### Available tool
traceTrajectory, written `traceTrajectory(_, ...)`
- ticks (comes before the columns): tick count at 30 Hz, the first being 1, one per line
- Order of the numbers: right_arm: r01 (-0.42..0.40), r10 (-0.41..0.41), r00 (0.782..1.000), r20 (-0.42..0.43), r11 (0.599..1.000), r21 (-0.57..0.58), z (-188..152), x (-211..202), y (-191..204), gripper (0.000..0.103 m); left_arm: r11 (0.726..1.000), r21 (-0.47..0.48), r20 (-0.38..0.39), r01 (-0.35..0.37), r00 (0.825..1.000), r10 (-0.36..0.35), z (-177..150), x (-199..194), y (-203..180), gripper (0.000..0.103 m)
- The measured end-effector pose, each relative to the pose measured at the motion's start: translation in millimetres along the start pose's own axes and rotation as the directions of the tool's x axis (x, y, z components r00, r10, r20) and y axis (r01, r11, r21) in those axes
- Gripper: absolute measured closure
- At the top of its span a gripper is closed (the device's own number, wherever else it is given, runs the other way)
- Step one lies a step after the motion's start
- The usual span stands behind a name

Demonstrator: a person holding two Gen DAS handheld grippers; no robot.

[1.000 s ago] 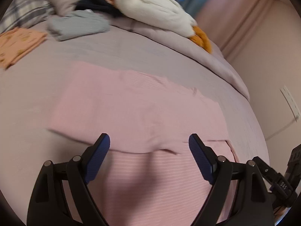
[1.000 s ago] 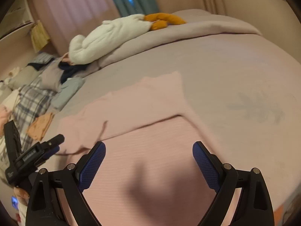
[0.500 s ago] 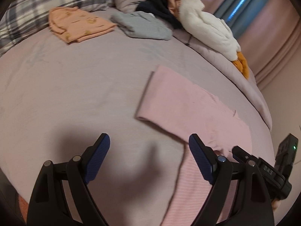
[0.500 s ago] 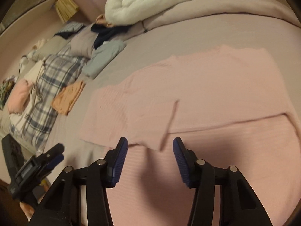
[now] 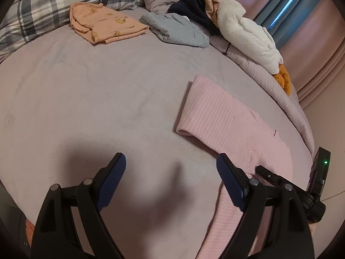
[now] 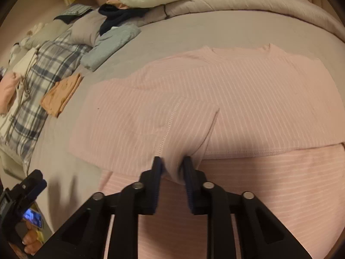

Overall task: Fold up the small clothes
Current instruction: 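Grasp the opposite side edge of the shirt with the right gripper, then lift and fold the side edge toward the center with the right gripper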

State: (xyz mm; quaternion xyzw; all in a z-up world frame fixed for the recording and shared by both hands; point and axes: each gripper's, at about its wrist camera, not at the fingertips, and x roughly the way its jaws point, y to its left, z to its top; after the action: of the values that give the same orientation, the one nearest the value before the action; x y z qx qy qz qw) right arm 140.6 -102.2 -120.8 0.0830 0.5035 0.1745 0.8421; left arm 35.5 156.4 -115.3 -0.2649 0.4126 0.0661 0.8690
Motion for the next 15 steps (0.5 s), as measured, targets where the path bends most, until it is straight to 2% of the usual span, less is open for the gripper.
traceTrajectory(2, 0.005, -0.005, 1.000, 0.006, 1.000, -0.017, 1.2, -2.1, 2.2, 0.093, 1.000, 0.005, 0.000, -0.005, 1.000, 0.005, -0.5, 0.5, -0.9, 0.017)
traceTrajectory(7, 0.013, -0.009, 0.999, 0.042, 0.997, -0.080, 5.9, -16.8, 13.4, 0.094, 1.000, 0.012, 0.000, 0.002, 1.000, -0.002, -0.1, 0.3, -3.3, 0.017)
traceTrajectory(15, 0.013, 0.007, 0.991, 0.136, 0.989, -0.146, 39.2, -52.2, 31.0, 0.094, 1.000, 0.028, 0.004, 0.010, 1.000, -0.010, 1.9, -1.3, -9.3, 0.017)
